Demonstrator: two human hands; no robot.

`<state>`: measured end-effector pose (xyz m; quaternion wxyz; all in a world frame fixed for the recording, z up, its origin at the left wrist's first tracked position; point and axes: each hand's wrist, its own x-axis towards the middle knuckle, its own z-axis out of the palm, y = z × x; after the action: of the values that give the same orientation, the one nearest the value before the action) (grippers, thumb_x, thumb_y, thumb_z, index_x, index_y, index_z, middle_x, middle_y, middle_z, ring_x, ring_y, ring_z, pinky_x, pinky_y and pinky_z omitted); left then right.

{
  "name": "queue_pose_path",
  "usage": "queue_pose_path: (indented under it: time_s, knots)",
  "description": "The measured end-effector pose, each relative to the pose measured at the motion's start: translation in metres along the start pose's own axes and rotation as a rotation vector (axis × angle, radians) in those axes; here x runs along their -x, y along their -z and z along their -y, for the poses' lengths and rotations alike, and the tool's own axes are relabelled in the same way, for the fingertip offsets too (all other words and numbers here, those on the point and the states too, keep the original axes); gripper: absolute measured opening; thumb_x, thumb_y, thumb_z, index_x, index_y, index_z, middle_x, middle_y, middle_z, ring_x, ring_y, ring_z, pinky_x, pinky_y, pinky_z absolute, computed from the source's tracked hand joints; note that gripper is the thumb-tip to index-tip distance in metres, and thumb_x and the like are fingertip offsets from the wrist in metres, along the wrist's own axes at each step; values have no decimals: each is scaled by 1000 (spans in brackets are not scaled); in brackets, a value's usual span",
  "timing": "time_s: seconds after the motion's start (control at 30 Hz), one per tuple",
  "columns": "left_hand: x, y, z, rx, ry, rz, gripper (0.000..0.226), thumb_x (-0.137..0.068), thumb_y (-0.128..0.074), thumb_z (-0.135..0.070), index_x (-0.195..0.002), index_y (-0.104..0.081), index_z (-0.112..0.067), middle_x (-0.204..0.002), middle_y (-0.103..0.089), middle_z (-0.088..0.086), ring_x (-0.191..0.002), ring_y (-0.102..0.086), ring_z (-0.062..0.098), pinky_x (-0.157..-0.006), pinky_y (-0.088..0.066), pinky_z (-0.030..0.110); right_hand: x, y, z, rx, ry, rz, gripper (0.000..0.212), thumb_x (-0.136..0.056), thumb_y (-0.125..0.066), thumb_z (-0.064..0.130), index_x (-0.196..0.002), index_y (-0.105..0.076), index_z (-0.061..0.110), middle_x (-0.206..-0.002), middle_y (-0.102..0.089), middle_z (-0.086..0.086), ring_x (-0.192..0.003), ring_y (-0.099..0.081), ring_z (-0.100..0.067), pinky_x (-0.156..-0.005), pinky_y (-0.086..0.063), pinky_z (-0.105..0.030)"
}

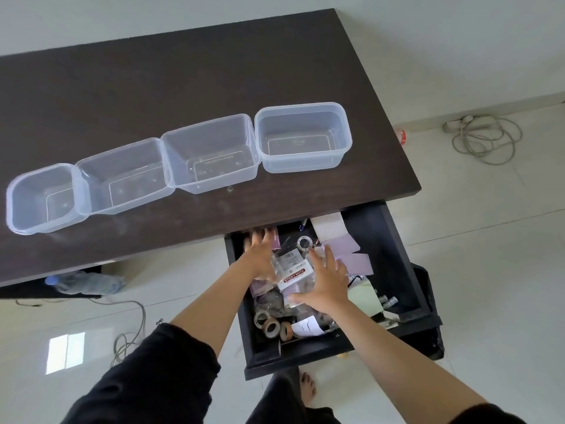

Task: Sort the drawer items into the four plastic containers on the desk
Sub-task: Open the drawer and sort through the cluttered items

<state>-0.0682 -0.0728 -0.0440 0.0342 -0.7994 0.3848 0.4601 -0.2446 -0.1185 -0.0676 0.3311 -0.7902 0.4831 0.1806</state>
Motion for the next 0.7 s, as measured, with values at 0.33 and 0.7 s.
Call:
queue_pose_path:
  time_s: [0.33,0.7]
  knots:
    - [4,-33,2,-158,-39,-84,101,-75,-74,-34,-151,-9,-23,-150,-13,6,-131,-28,26,-103,-43,34,4,-17,-2,112,31,-136,86,-73,-73,49,-144,-26,37,-160,-2,6,-135,-25,-35,-102,-42,-47]
    - [18,-44,5,100,-18,-138,62,-78,-70,-15,-135,-48,-26,-128,-56,5,-117,-52,25,-96,-48,33,10,-19,-20,-330,52,-155,53,-78,-69,1,-124,-57,23,-114,-63,-1,-103,-60,-18,-77,-56,-30]
